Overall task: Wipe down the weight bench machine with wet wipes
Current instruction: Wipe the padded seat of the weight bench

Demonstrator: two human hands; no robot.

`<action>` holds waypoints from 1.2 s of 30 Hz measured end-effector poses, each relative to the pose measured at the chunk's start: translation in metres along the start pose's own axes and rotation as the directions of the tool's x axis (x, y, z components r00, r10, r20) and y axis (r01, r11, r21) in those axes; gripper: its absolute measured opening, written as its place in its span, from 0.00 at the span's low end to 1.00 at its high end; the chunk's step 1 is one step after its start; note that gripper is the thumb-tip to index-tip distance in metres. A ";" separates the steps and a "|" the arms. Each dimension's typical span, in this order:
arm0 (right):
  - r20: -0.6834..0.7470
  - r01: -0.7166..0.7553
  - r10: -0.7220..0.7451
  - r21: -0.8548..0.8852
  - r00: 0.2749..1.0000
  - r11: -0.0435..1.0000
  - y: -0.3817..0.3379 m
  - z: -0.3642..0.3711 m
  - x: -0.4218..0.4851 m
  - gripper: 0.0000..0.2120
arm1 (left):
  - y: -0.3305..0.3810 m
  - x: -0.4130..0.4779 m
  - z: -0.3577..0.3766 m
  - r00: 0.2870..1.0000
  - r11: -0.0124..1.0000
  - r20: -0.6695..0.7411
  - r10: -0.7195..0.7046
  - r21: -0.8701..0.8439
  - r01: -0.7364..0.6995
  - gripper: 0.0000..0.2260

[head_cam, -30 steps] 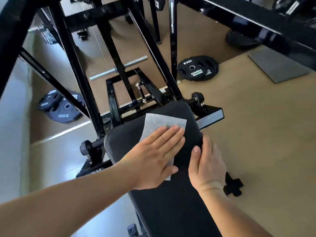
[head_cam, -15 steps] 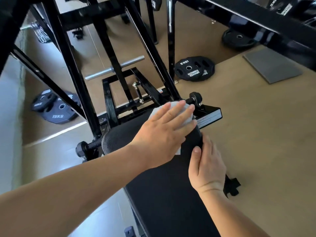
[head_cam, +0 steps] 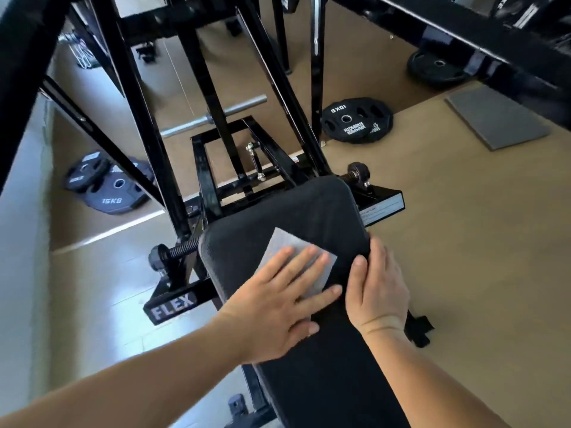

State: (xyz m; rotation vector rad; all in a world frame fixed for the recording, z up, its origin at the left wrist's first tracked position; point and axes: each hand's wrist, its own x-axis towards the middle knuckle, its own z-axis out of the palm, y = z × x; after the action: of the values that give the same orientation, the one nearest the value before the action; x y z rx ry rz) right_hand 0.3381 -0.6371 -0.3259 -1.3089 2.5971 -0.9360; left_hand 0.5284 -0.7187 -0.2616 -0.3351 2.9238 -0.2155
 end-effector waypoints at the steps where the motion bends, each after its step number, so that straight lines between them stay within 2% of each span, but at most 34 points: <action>1: -0.001 -0.001 0.001 -0.001 1.000 1.000 -0.002 -0.001 0.000 0.22 | -0.004 -0.012 0.000 0.996 0.996 0.024 0.086 0.009 -0.086 0.29; 2: 0.000 -0.005 0.005 0.001 1.000 1.000 -0.003 -0.001 0.000 0.22 | -0.014 -0.016 -0.003 0.989 0.990 0.027 0.143 0.007 -0.143 0.29; 3: 0.005 -0.010 0.010 0.000 1.000 1.000 -0.004 -0.001 0.001 0.23 | -0.026 -0.017 -0.009 0.990 0.990 0.016 0.143 0.000 -0.143 0.28; 5: 0.014 -0.023 0.023 -0.013 1.000 1.000 -0.004 0.001 0.001 0.25 | -0.052 -0.009 -0.019 0.999 1.000 -0.053 0.002 0.008 -0.002 0.29; 7: -0.001 -0.024 0.024 -0.019 1.000 1.000 -0.001 0.002 0.000 0.26 | -0.059 -0.002 -0.019 0.973 0.980 -0.124 -0.194 0.023 0.198 0.30; 9: -0.015 -0.008 0.008 -0.012 1.000 1.000 0.001 0.004 0.000 0.27 | -0.037 -0.001 -0.006 0.928 0.940 -0.168 -0.334 0.010 0.340 0.30; 11: -0.024 0.014 -0.014 0.001 1.000 1.000 0.003 0.004 0.000 0.27 | -0.001 -0.002 0.008 0.892 0.909 -0.177 -0.415 -0.038 0.416 0.30; 14: -0.044 0.031 -0.030 0.022 0.999 0.999 0.006 0.005 0.000 0.27 | 0.049 -0.013 0.028 0.890 0.899 -0.136 -0.435 -0.110 0.423 0.30; 17: -0.060 0.040 -0.038 0.034 0.997 0.999 0.007 0.007 -0.001 0.26 | 0.084 -0.036 0.043 0.937 0.937 -0.095 -0.337 -0.134 0.324 0.31; 20: -0.079 0.057 -0.054 0.039 0.995 0.998 0.009 0.007 -0.003 0.25 | 0.060 -0.047 0.036 0.955 0.957 -0.094 -0.280 -0.101 0.271 0.30; 24: -0.096 0.053 -0.051 0.016 0.994 0.998 0.009 0.009 -0.002 0.26 | -0.012 -0.036 0.011 0.864 0.883 -0.212 -0.457 0.006 0.469 0.29; 26: -0.110 0.069 -0.067 0.019 0.992 0.997 0.009 0.012 -0.002 0.26 | 0.001 -0.034 0.019 0.789 0.826 -0.259 -0.556 -0.070 0.559 0.29; 28: -0.115 0.059 -0.055 0.027 0.992 0.998 0.011 0.012 -0.001 0.25 | 0.043 -0.032 0.033 0.717 0.754 -0.231 -0.657 -0.180 0.632 0.29; 29: -0.112 0.052 -0.048 0.028 0.993 0.998 0.012 0.011 -0.002 0.24 | 0.064 -0.035 0.038 0.721 0.749 -0.202 -0.662 -0.207 0.629 0.30; 31: -0.106 0.054 -0.051 0.031 0.993 0.998 0.011 0.010 -0.003 0.24 | 0.080 -0.045 0.044 0.782 0.800 -0.173 -0.599 -0.185 0.571 0.31; 34: -0.102 0.061 -0.057 0.035 0.993 0.997 0.008 0.009 -0.003 0.25 | 0.034 -0.052 0.032 0.889 0.910 -0.192 -0.415 -0.076 0.408 0.31; 36: -0.099 0.051 -0.048 0.024 0.994 0.998 0.009 0.009 -0.002 0.25 | -0.006 -0.044 0.017 0.904 0.930 -0.227 -0.363 -0.022 0.367 0.30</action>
State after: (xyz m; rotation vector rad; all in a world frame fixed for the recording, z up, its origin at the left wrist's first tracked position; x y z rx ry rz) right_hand 0.3358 -0.6362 -0.3391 -1.3595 2.6256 -1.0660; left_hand 0.5751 -0.7161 -0.2700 -0.9156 3.0515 -0.3595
